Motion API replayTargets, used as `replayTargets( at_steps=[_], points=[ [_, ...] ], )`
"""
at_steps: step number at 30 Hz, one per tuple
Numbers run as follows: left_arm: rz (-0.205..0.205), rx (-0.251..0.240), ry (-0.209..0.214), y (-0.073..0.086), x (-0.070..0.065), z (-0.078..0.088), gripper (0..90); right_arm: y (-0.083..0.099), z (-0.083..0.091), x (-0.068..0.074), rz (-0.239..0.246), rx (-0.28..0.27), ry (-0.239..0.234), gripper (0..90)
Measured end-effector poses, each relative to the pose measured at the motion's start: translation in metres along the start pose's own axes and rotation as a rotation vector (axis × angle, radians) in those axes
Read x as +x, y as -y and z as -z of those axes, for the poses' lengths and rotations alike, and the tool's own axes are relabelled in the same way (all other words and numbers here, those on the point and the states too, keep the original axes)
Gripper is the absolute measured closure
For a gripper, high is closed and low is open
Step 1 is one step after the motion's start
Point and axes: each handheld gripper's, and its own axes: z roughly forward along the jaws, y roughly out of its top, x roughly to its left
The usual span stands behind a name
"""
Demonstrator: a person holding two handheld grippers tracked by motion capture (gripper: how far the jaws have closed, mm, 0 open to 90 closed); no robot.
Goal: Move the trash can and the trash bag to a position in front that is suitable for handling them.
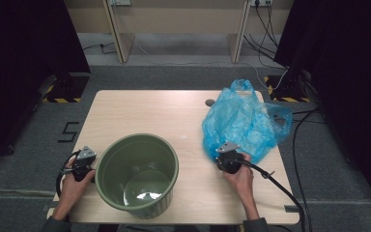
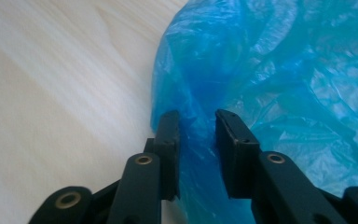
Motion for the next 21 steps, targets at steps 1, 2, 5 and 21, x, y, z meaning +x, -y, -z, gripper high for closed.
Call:
replayTargets(
  at_steps=[1, 2, 5, 21],
  points=[
    [0.000, 0.000, 0.000, 0.000, 0.000, 0.000, 0.0, 0.012, 0.009, -0.007, -0.025, -0.007, -0.001, 67.0],
    [0.000, 0.000, 0.000, 0.000, 0.000, 0.000, 0.0, 0.012, 0.009, -0.007, -0.025, -0.007, -0.001, 67.0],
    [0.000, 0.000, 0.000, 0.000, 0.000, 0.000, 0.0, 0.035, 0.025, -0.016, -0.043, -0.011, 0.016, 64.1],
    [0.000, 0.000, 0.000, 0.000, 0.000, 0.000, 0.0, 0.030, 0.021, -0.004, -0.110, -0.057, 0.041, 59.2]
  ],
)
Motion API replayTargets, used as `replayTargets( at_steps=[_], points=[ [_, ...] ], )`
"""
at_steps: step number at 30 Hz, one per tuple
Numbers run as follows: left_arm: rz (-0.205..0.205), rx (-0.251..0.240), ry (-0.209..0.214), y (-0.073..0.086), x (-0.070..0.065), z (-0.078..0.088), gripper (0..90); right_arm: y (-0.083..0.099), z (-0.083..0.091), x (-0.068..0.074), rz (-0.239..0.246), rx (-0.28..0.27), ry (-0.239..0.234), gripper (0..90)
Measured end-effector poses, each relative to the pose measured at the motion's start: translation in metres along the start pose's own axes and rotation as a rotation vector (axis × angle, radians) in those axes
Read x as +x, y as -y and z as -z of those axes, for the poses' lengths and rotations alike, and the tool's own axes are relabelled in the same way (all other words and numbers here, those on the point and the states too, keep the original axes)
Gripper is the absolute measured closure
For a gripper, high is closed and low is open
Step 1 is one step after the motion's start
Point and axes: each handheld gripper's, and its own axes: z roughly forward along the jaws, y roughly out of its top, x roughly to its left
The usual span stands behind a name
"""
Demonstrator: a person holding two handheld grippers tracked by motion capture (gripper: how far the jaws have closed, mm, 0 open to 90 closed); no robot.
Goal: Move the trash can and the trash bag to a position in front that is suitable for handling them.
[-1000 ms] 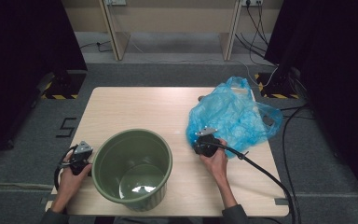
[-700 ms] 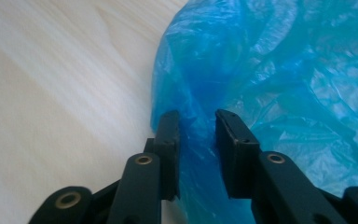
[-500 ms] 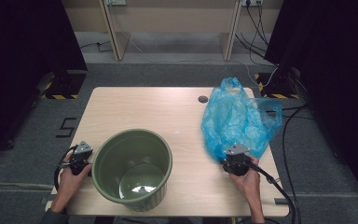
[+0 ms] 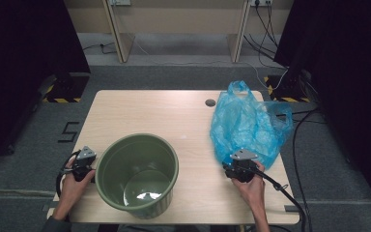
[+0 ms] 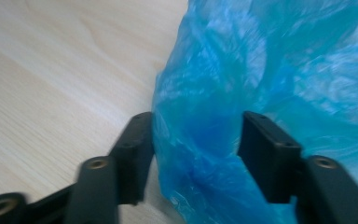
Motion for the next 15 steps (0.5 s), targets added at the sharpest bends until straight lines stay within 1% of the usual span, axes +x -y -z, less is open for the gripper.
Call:
replayTargets(
  at_steps=[1, 3, 4, 5, 6, 7, 8, 9, 10, 11, 12, 13, 14, 15],
  points=[
    [0.000, 0.000, 0.000, 0.000, 0.000, 0.000, 0.0, 0.002, -0.002, -0.001, 0.007, 0.021, -0.012, 64.8],
    [0.000, 0.000, 0.000, 0.000, 0.000, 0.000, 0.0, 0.007, -0.001, -0.003, 0.006, 0.042, -0.024, 69.7],
    [0.000, 0.000, 0.000, 0.000, 0.000, 0.000, 0.0, 0.007, -0.001, -0.003, 0.006, 0.042, -0.024, 69.7],
    [0.000, 0.000, 0.000, 0.000, 0.000, 0.000, 0.0, 0.012, 0.005, -0.005, 0.009, 0.042, -0.033, 70.6],
    [-0.005, -0.001, 0.006, 0.000, 0.000, 0.000, 0.0, 0.013, 0.008, -0.006, 0.009, 0.039, -0.034, 69.7],
    [-0.008, 0.002, 0.010, 0.000, 0.000, 0.001, 0.0, 0.015, 0.012, -0.006, -0.007, 0.031, -0.030, 66.4],
    [-0.008, 0.002, 0.010, 0.000, 0.000, 0.001, 0.0, 0.015, 0.012, -0.006, -0.007, 0.031, -0.030, 66.4],
    [-0.011, 0.000, 0.017, 0.000, 0.000, 0.001, 0.0, 0.016, 0.015, -0.005, -0.023, 0.016, -0.022, 59.0],
    [-0.015, -0.004, 0.026, 0.001, -0.001, 0.001, 0.0, 0.017, 0.020, -0.001, -0.043, -0.010, -0.010, 48.7],
    [-0.025, -0.002, 0.035, 0.001, -0.002, 0.001, 0.0, 0.017, 0.024, 0.003, -0.058, -0.021, -0.007, 42.1],
    [-0.060, -0.001, 0.075, 0.001, -0.006, 0.003, 0.9, 0.016, 0.031, 0.010, -0.078, -0.043, -0.001, 34.0],
    [-0.060, -0.001, 0.075, 0.001, -0.006, 0.003, 3.9, 0.015, 0.035, 0.014, -0.084, -0.062, -0.014, 32.6],
    [-0.064, -0.003, 0.110, 0.001, -0.012, 0.008, 9.7, 0.014, 0.039, 0.018, -0.089, -0.078, -0.028, 31.0],
    [-0.064, -0.003, 0.110, 0.001, -0.012, 0.008, 16.5, 0.014, 0.039, 0.018, -0.089, -0.078, -0.028, 31.0]
  ],
)
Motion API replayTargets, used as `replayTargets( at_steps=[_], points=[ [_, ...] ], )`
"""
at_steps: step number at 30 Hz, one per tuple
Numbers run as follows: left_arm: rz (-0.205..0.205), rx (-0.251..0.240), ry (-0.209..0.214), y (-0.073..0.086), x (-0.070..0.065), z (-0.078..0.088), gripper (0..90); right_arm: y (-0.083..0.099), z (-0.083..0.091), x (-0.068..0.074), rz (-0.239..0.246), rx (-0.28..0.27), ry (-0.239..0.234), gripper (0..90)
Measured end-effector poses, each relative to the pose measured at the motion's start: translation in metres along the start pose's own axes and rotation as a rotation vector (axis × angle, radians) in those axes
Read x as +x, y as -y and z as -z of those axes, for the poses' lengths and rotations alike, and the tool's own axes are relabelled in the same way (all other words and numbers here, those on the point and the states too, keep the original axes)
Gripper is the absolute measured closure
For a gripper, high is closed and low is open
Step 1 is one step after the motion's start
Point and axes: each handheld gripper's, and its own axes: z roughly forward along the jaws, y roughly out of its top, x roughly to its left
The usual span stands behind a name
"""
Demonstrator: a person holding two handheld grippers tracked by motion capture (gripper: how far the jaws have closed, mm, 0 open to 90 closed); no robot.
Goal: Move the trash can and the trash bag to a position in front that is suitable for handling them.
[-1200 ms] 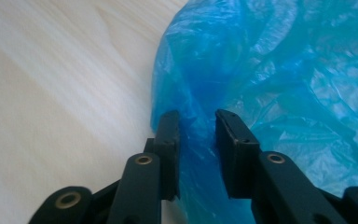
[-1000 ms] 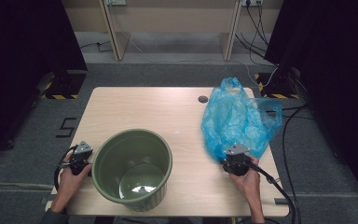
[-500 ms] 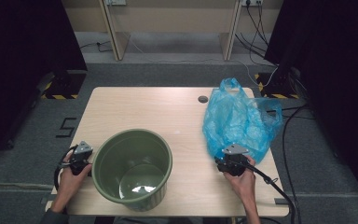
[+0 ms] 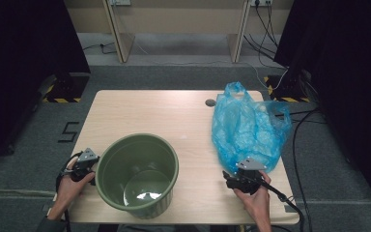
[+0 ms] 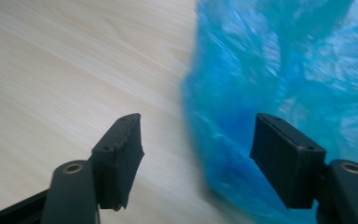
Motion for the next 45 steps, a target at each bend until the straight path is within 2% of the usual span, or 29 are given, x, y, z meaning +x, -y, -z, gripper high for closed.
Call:
replayTargets(
  at_steps=[1, 2, 3, 5, 6, 7, 8, 9, 10, 13, 15, 16, 17, 18, 20, 21, 22, 24, 27, 28, 29, 31, 33, 34, 36, 38, 41, 45],
  points=[
    [-0.007, 0.016, 0.054, 0.000, -0.006, 0.003, 16.2, -0.001, 0.005, 0.010, -0.008, -0.026, -0.021, 29.0],
    [-0.004, 0.018, 0.082, 0.001, -0.009, 0.005, 13.0, -0.002, 0.006, 0.016, -0.005, -0.029, -0.042, 29.0],
    [-0.012, 0.008, 0.086, 0.002, -0.012, 0.006, 15.6, -0.003, 0.007, 0.022, 0.002, -0.025, -0.056, 29.0],
    [-0.013, 0.000, 0.092, 0.004, -0.016, 0.007, 15.0, -0.005, 0.007, 0.034, 0.012, -0.025, -0.072, 27.7],
    [-0.020, 0.000, 0.100, 0.006, -0.020, 0.008, 15.0, -0.005, 0.007, 0.034, 0.012, -0.025, -0.072, 27.7],
    [-0.056, 0.014, 0.090, 0.007, -0.027, 0.011, 14.9, -0.007, 0.006, 0.046, 0.026, -0.026, -0.091, 27.4],
    [-0.056, 0.014, 0.090, 0.007, -0.027, 0.011, 14.7, -0.008, 0.006, 0.052, 0.032, -0.028, -0.104, 27.4],
    [-0.059, -0.002, 0.076, 0.008, -0.031, 0.014, 14.7, -0.008, 0.006, 0.052, 0.032, -0.028, -0.104, 27.4],
    [-0.056, -0.027, 0.081, 0.011, -0.037, 0.017, 14.7, -0.011, 0.004, 0.064, 0.047, -0.035, -0.123, 27.4],
    [-0.059, -0.017, 0.103, 0.015, -0.043, 0.022, 14.7, -0.014, -0.002, 0.080, 0.097, -0.013, -0.141, 25.9],
    [-0.054, -0.026, 0.110, 0.016, -0.046, 0.024, 14.7, -0.014, -0.004, 0.083, 0.112, -0.006, -0.145, 25.9],
    [-0.048, -0.045, 0.134, 0.018, -0.049, 0.026, 14.7, -0.014, -0.009, 0.088, 0.094, -0.002, -0.167, 25.9],
    [-0.038, -0.060, 0.170, 0.019, -0.055, 0.029, 14.7, -0.014, -0.011, 0.090, 0.097, 0.002, -0.166, 25.9],
    [-0.038, -0.060, 0.170, 0.019, -0.055, 0.029, 15.1, -0.014, -0.012, 0.092, 0.098, 0.007, -0.167, 25.9],
    [-0.050, -0.043, 0.138, 0.021, -0.064, 0.029, 14.8, -0.014, -0.014, 0.098, 0.102, 0.012, -0.188, 26.0],
    [-0.047, -0.041, 0.141, 0.021, -0.065, 0.029, 14.9, -0.014, -0.014, 0.101, 0.093, 0.003, -0.212, 26.1],
    [-0.047, -0.041, 0.141, 0.021, -0.065, 0.029, 14.9, -0.014, -0.014, 0.101, 0.093, 0.003, -0.212, 26.1],
    [-0.035, -0.045, 0.154, 0.021, -0.068, 0.029, 15.0, -0.013, -0.017, 0.104, 0.070, 0.001, -0.249, 26.1],
    [-0.044, -0.045, 0.172, 0.016, -0.082, 0.025, 14.9, -0.011, -0.018, 0.107, 0.049, 0.002, -0.277, 26.2],
    [-0.044, -0.045, 0.172, 0.016, -0.082, 0.025, 14.9, -0.011, -0.018, 0.107, 0.049, 0.002, -0.277, 26.2],
    [-0.056, -0.036, 0.175, 0.013, -0.088, 0.021, 15.0, -0.012, -0.018, 0.109, 0.031, -0.006, -0.310, 28.8],
    [-0.061, -0.043, 0.170, 0.011, -0.091, 0.019, 14.4, -0.012, -0.017, 0.108, 0.039, -0.004, -0.296, 29.2],
    [-0.070, -0.043, 0.151, 0.006, -0.094, 0.016, 14.8, -0.013, -0.014, 0.105, 0.053, -0.008, -0.253, 29.0],
    [-0.070, -0.043, 0.151, 0.006, -0.094, 0.016, 14.8, -0.013, -0.014, 0.105, 0.053, -0.008, -0.253, 29.0],
    [-0.071, -0.042, 0.140, 0.003, -0.092, 0.013, 14.8, -0.014, -0.015, 0.104, 0.051, -0.012, -0.237, 29.1],
    [-0.066, -0.055, 0.105, -0.003, -0.091, 0.009, 14.9, -0.017, -0.019, 0.100, 0.054, -0.014, -0.226, 29.1],
    [-0.062, -0.067, 0.095, -0.008, -0.088, 0.006, 15.6, -0.020, -0.022, 0.097, 0.046, -0.016, -0.208, 29.1],
    [-0.064, -0.084, 0.068, -0.022, -0.081, -0.006, 16.1, -0.030, -0.035, 0.085, 0.037, -0.023, -0.172, 29.1]
  ],
)
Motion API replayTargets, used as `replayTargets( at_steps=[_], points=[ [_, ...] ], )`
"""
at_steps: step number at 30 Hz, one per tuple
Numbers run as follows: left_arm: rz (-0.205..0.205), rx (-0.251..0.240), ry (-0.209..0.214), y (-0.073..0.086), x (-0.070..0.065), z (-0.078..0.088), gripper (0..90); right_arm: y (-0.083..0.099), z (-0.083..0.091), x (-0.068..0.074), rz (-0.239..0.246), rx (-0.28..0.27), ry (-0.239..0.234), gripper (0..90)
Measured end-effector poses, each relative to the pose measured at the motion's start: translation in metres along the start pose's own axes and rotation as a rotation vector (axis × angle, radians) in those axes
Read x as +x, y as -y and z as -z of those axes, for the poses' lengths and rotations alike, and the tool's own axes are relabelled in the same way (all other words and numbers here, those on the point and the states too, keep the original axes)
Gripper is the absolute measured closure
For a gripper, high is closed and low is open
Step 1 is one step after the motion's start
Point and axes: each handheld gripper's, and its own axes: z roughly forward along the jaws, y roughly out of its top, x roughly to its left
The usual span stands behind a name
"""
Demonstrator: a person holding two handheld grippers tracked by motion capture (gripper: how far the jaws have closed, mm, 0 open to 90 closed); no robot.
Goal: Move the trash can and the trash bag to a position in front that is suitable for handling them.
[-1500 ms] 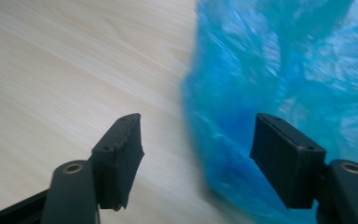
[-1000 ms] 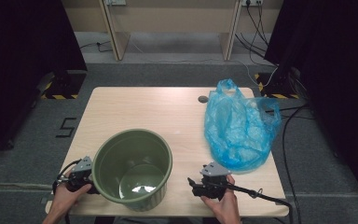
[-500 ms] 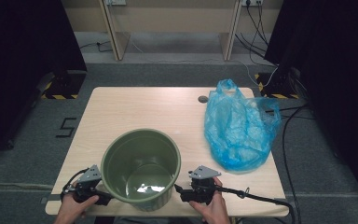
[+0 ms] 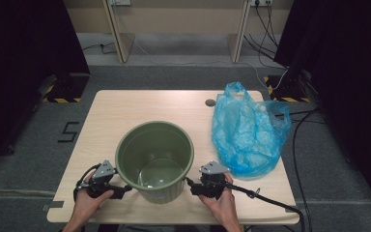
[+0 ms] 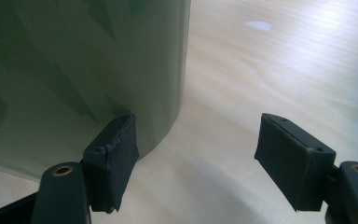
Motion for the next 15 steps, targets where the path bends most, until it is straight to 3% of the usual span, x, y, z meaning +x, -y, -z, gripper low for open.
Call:
replayTargets(
  at_steps=[6, 15],
  points=[
    [0.011, -0.027, -0.043, -0.014, 0.010, -0.016, 16.4, -0.008, -0.011, -0.015, -0.010, -0.002, 0.038, 29.0],
    [0.028, -0.047, -0.057, -0.034, 0.023, -0.028, 18.8, -0.016, -0.024, -0.034, -0.046, 0.002, 0.066, 29.0]
  ],
)
